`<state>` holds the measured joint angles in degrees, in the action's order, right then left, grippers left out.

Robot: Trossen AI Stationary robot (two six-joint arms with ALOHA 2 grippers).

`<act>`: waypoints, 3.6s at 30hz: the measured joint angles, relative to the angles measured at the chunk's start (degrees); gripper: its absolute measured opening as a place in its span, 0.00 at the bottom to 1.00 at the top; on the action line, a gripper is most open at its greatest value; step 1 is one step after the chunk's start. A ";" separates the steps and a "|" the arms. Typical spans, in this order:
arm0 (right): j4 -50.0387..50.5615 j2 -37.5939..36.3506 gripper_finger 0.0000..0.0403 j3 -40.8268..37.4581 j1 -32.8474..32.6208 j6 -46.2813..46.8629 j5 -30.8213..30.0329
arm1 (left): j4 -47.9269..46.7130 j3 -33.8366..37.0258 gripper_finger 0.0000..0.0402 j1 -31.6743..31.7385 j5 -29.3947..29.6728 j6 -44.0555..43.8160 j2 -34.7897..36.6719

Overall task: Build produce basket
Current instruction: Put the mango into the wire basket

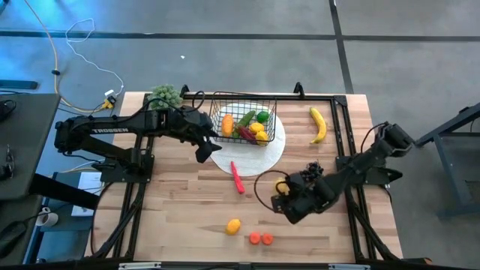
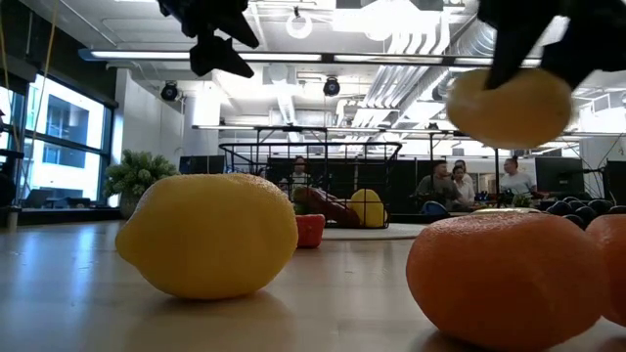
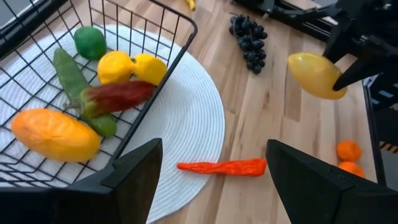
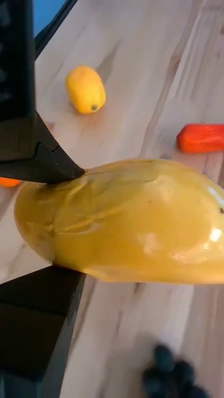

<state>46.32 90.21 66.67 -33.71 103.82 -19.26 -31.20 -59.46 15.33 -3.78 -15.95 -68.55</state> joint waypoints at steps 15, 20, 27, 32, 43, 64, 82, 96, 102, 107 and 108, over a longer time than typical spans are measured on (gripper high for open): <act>-9.78 0.00 0.39 0.00 9.23 -11.73 0.14 | 2.49 0.00 0.75 1.37 -0.07 7.02 0.00; -14.66 0.00 0.39 0.00 13.06 -16.56 0.12 | 4.15 0.00 0.80 3.61 -4.30 10.38 0.00; -24.19 0.00 0.39 0.00 18.07 -27.58 0.14 | 6.39 0.00 0.84 6.93 -5.42 11.00 0.00; -32.32 0.00 0.39 0.00 21.66 -37.33 0.08 | 6.22 0.02 0.84 9.12 -3.29 4.49 -0.02; -40.58 0.00 0.39 0.00 27.06 -52.11 -2.89 | 9.21 0.00 0.84 9.51 -8.14 3.60 -0.01; -54.08 0.00 0.39 0.00 33.20 -77.89 0.45 | 18.93 0.02 0.84 9.31 -10.88 -2.28 0.00; -57.16 0.04 0.39 0.02 35.33 -78.34 8.63 | 22.93 0.00 0.66 9.18 -5.22 -1.71 0.04; -56.76 0.04 0.56 0.02 35.16 -73.99 6.42 | 23.41 0.00 0.49 8.17 -4.46 3.20 -0.02; -55.26 0.04 0.62 0.02 35.66 -70.21 6.21 | 20.26 0.00 0.49 8.34 -2.73 5.63 -0.07; -54.47 0.02 0.63 0.06 35.95 -68.11 4.18 | 15.43 0.00 0.49 8.37 4.16 7.51 -0.07; -54.12 0.02 0.63 0.09 35.99 -67.72 3.22 | 14.75 0.00 0.49 8.37 5.59 8.01 -0.07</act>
<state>-7.80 90.24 66.76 2.28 36.10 -16.04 -16.45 -59.46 23.70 1.80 -7.94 -68.62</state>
